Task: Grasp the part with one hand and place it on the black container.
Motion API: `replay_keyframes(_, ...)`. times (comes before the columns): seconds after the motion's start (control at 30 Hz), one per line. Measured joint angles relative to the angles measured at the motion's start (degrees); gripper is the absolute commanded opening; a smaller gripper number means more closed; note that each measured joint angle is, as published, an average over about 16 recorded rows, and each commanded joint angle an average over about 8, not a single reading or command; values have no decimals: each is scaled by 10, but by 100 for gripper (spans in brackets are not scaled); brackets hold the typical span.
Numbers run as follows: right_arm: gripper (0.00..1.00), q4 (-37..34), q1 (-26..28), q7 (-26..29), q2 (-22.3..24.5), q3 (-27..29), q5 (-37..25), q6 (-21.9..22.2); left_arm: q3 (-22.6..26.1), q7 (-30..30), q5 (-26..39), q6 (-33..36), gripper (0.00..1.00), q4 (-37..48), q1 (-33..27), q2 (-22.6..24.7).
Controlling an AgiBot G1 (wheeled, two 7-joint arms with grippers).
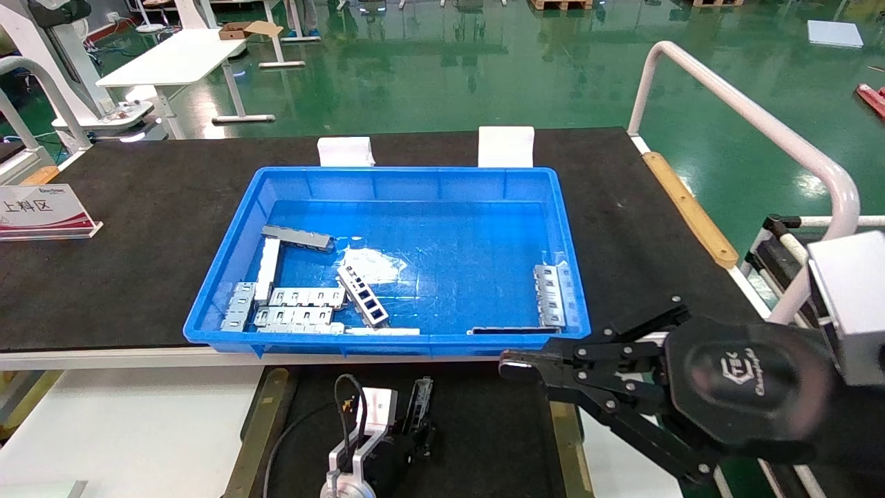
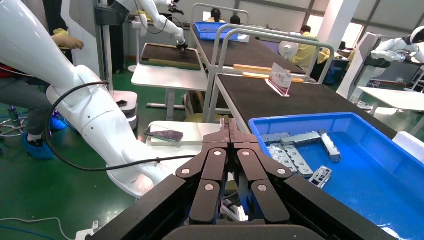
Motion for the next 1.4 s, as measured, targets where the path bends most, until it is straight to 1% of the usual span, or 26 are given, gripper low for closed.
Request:
replay_keyframes(0.03,0,0,0,0,0,0,0,0,1,0,-5,-4,0,1,-1,3)
replay_keyframes(0.07,3,0,0,0,0,0,0,0,2,1,-10,-7,5,3,-2,5)
replay_keyframes(0.1,12,0,0,0,0,0,0,0,3,1,-15,-10,15,4,-3,7)
replay_keyframes(0.3,87,0,0,0,0,0,0,0,9,4,-39,-19,90,9,-9,15)
replay_keyframes(0.33,96,0,0,0,0,0,0,0,10,4,-42,-20,98,10,-10,16)
replay_keyframes(0.37,100,0,0,0,0,0,0,0,10,4,-45,-21,100,10,-11,17)
replay_keyframes(0.73,100,0,0,0,0,0,0,0,12,5,-63,-26,100,4,-17,16)
replay_keyframes(0.93,100,0,0,0,0,0,0,0,11,5,-58,-19,100,-22,-14,-2)
replay_keyframes(1.17,100,0,0,0,0,0,0,0,12,12,-40,23,100,-73,-8,-55)
replay_keyframes(1.3,100,0,0,0,0,0,0,0,10,20,-20,71,100,-107,-2,-98)
replay_keyframes(1.4,100,0,0,0,0,0,0,0,3,30,-3,119,100,-128,2,-132)
